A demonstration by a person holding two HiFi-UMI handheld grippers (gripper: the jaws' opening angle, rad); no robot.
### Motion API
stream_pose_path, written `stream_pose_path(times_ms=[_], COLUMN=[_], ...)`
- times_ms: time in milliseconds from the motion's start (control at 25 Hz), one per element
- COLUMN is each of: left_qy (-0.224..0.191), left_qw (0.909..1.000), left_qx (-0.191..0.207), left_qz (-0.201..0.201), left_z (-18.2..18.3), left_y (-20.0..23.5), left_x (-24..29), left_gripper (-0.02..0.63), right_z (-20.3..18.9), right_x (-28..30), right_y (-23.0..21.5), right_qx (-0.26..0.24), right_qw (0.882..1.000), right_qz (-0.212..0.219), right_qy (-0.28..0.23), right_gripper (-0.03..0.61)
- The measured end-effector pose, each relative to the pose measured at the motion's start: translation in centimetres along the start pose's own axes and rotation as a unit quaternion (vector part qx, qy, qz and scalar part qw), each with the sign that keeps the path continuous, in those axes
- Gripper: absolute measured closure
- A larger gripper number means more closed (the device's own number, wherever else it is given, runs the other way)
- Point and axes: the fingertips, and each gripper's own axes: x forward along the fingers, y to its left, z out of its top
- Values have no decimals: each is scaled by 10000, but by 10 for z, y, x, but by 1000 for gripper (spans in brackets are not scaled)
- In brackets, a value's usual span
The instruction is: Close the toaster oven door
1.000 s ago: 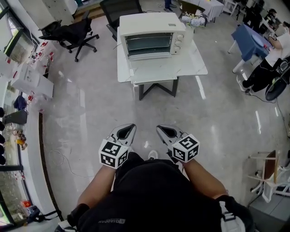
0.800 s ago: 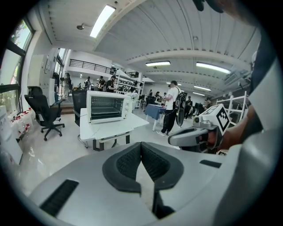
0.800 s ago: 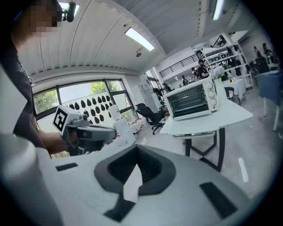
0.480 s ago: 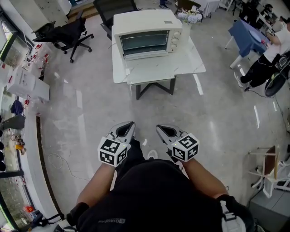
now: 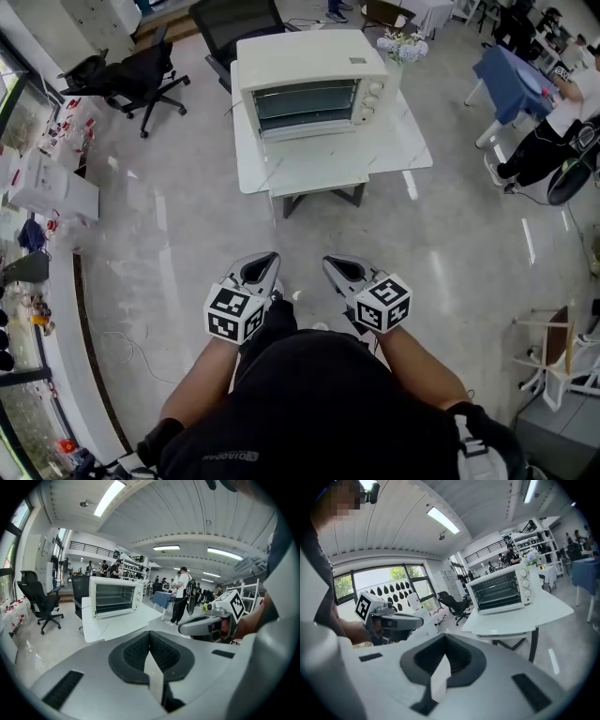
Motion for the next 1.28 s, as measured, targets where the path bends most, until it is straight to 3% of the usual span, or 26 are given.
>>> stream_pose_path(times_ms=[520,920,1280], left_qy=[-266,-166,-190], left_qw=[9989,9962,9967], left_qx=[321,566,487], left_qz=[-228,-633,-625], left_z=[72,87,89], left_y=[113,172,190], left_x=[33,56,58], left_gripper=[611,611,611], right_z=[92,119,136], right_x=[99,157,172], right_y=[-33,-54,-54], right_qx=[-357,-257,-483], right_qw=[9983,9959,9947], right_qz=[-414,-811,-836], right_qy=[-186,-293,-341], right_gripper=[577,577,577])
